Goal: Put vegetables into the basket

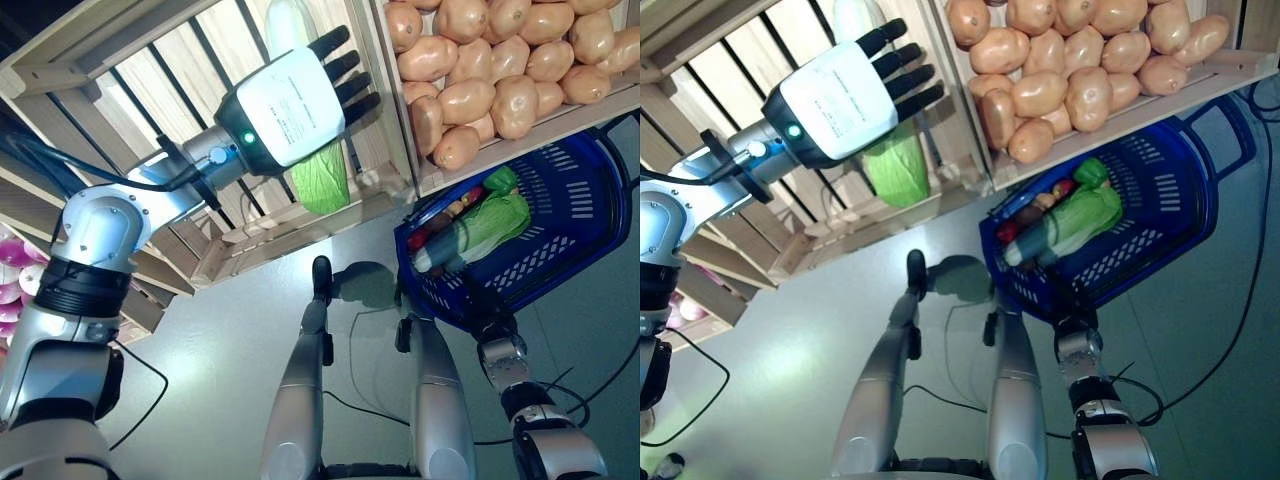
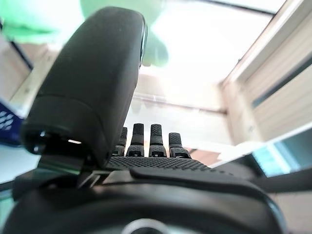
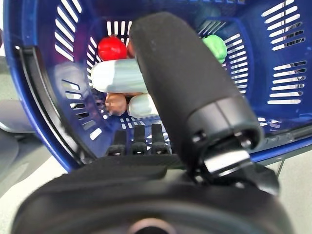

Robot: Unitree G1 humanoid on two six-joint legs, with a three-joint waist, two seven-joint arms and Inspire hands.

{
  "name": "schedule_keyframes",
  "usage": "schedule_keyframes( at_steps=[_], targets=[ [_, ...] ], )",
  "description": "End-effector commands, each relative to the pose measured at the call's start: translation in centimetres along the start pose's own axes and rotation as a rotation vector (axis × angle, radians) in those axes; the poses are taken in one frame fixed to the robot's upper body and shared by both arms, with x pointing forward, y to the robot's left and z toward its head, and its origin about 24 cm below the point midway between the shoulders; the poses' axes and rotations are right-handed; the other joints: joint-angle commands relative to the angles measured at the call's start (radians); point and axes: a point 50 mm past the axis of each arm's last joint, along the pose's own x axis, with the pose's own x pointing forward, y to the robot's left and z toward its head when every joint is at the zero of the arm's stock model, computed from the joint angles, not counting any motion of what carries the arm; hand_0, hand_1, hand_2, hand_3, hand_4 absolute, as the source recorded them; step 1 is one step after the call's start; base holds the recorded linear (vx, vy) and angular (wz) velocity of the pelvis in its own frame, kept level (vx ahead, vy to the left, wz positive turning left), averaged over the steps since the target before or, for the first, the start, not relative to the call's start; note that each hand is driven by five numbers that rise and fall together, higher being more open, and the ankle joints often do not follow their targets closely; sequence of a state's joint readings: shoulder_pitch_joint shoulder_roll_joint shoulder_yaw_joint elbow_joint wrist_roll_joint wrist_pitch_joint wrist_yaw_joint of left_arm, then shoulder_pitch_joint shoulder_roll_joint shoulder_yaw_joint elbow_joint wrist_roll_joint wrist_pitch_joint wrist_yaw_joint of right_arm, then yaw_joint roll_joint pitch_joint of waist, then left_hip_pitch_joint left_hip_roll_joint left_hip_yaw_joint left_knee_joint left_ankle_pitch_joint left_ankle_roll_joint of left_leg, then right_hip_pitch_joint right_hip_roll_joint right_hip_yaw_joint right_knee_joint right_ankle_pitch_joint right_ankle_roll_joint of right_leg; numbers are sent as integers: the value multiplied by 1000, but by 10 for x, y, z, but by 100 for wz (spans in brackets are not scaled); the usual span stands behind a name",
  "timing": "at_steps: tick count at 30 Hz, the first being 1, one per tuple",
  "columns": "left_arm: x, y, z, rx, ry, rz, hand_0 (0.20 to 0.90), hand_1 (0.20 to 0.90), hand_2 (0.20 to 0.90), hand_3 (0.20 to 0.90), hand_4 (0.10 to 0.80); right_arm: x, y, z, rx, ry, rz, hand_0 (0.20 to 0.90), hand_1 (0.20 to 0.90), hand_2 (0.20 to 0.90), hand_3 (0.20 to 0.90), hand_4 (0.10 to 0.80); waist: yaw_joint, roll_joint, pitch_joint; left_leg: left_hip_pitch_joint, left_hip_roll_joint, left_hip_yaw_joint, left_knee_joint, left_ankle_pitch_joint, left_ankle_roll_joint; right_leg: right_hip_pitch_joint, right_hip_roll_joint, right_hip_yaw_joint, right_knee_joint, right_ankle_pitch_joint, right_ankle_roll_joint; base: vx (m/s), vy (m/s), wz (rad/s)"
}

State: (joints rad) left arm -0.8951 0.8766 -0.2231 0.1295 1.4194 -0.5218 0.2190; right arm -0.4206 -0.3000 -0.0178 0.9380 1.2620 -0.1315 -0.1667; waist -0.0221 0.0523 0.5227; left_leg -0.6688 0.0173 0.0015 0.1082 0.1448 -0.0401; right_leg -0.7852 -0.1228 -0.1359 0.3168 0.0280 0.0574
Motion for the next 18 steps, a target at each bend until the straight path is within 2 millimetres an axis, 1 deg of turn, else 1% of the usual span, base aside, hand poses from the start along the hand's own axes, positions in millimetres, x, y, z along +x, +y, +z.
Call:
schedule_keyframes(
  at_steps=[1, 3, 4, 7, 15, 18],
  targets=[
    [-8, 27, -43, 52, 195, 121, 900, 900, 900, 900, 800, -10, -30, -4, -53, -38, -48, 900, 900, 900, 900, 800, 16, -7, -3, -55, -62, 34, 62, -45, -6, 59, 39, -17, -104, 80, 24, 0, 0, 0],
    [-9, 23, -41, 44, 188, 105, 900, 900, 900, 900, 800, -11, -31, -4, -56, -39, -42, 900, 900, 900, 900, 800, 15, -5, -3, -49, -60, 36, 63, -54, -8, 63, 39, -17, -98, 70, 25, 0, 0, 0],
    [-10, 20, -40, 41, 180, 93, 900, 900, 900, 900, 800, -11, -30, -3, -56, -41, -38, 900, 900, 900, 900, 800, 14, -5, -3, -57, -60, 36, 63, -45, -8, 57, 39, -17, -101, 79, 24, 0, 0, 0],
    [-9, 15, -39, 19, 184, 43, 900, 900, 900, 900, 800, -10, -29, -2, -62, -41, -31, 900, 900, 900, 900, 800, 10, -4, -3, -60, -58, 37, 65, -45, -8, 50, 41, -15, -96, 78, 23, 0, 0, 0],
    [3, 6, -38, -57, 151, -114, 900, 900, 900, 900, 800, -8, -24, -3, -27, -24, -2, 900, 900, 900, 900, 800, -5, -13, -3, -60, -51, 43, 62, -49, -11, 48, 51, -8, -101, 79, 25, 0, 0, 0],
    [10, 9, -36, -61, 129, -141, 900, 900, 900, 900, 800, -7, -17, -2, -30, -21, 13, 900, 900, 900, 900, 800, -11, -16, -3, -68, -47, 48, 57, -39, -10, 41, 53, -3, -108, 90, 24, -41, 28, 0]
  ],
)
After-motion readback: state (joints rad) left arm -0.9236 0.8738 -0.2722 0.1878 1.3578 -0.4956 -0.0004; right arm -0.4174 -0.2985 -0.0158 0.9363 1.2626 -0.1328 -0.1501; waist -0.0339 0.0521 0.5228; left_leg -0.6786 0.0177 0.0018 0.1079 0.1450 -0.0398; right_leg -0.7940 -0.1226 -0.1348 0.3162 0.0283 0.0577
